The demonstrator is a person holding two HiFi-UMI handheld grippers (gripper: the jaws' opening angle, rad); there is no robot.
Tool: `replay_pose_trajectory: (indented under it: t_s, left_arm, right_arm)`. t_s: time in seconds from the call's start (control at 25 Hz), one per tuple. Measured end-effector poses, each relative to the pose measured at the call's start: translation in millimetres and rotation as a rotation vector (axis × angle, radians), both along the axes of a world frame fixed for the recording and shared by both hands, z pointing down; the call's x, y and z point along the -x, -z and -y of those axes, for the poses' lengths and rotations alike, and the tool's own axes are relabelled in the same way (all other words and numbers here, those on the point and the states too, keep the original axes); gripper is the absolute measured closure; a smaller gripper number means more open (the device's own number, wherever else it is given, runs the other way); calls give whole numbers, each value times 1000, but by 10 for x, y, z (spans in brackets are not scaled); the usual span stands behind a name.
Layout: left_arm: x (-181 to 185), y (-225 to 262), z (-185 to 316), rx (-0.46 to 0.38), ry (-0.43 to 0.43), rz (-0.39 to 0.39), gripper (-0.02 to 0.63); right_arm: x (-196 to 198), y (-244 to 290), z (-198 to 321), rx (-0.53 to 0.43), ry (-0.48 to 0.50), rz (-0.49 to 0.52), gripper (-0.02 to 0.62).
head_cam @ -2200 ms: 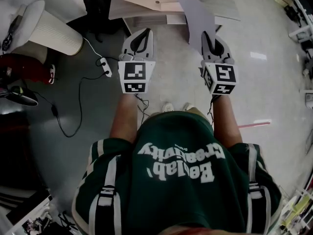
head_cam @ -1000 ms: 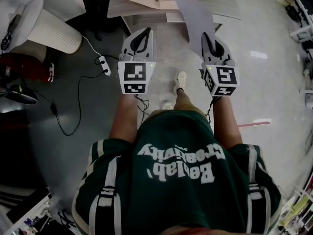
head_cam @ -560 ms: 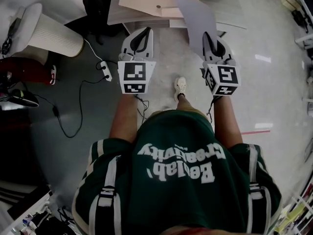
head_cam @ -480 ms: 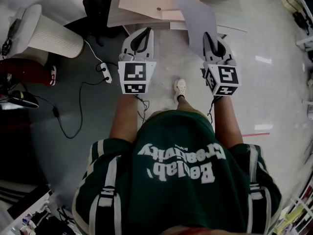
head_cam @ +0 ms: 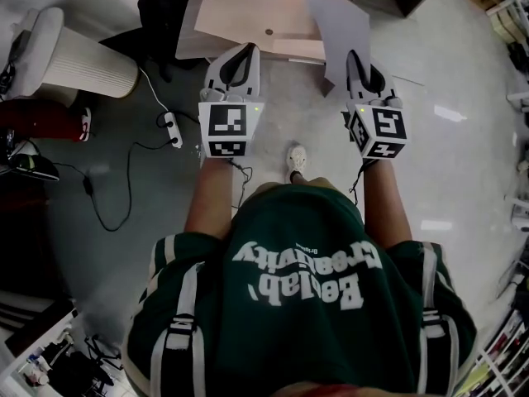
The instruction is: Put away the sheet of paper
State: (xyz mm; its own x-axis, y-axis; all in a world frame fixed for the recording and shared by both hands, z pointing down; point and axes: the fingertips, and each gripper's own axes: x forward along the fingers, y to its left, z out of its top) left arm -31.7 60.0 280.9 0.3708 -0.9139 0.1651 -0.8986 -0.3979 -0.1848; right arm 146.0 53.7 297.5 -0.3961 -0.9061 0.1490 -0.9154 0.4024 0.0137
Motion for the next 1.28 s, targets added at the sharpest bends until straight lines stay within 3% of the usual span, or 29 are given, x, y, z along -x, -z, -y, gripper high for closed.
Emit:
replay_pose_trajectory:
  t_s: [0.36,0.84,1.28]
  left_arm:
    - [-170,-84,585,1,41,17,588]
    - [-108,-178,960,22,49,35,588]
    - [139,-290,1620,40,-15,38,588]
  right_arm:
    - [-176,-101,684,7,38,31,561]
    - [-111,-265,1064,40,53,51,561]
    - [200,-334,1621,70,6,43,561]
